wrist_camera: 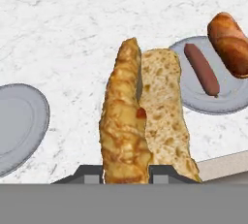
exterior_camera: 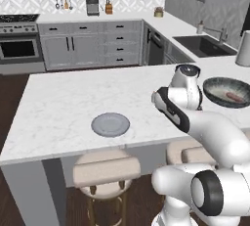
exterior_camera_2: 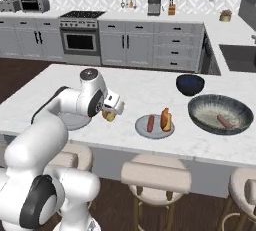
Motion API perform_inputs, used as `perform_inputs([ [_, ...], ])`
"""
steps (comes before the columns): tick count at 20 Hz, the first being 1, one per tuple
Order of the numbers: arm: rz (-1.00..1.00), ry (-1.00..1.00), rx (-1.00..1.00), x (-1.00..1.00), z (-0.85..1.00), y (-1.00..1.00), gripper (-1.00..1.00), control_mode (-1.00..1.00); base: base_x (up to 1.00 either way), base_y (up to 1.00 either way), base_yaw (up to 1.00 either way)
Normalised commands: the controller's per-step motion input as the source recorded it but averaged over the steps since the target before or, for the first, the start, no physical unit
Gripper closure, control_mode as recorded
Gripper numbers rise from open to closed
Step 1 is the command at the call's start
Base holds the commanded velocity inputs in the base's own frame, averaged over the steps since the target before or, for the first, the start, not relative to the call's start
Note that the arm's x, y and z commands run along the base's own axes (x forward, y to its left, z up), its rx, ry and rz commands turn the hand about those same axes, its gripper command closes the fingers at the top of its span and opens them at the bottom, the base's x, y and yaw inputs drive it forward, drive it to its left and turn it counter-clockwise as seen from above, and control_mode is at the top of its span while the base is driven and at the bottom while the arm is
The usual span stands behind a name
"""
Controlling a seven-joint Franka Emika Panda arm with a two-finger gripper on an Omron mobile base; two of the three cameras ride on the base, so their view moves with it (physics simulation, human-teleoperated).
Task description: Place one bun and one sausage from the bowl on each plate.
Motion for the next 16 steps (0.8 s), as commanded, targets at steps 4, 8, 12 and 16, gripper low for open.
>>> perform_inputs([
  [4,0.0,0.0,0.0,0.0,0.0,0.0,1.0,1.0,0.02,1.0,0.0],
  [8,0.0,0.0,0.0,0.0,0.0,0.0,1.0,1.0,0.24,0.76,0.0],
  [12,0.0,0.0,0.0,0.66,-0.3,0.04,1.0,-1.0,0.14,0.1,0.0],
  [16,0.0,0.0,0.0,0.96,-0.8,0.06,1.0,-1.0,0.0,0.0,0.0],
])
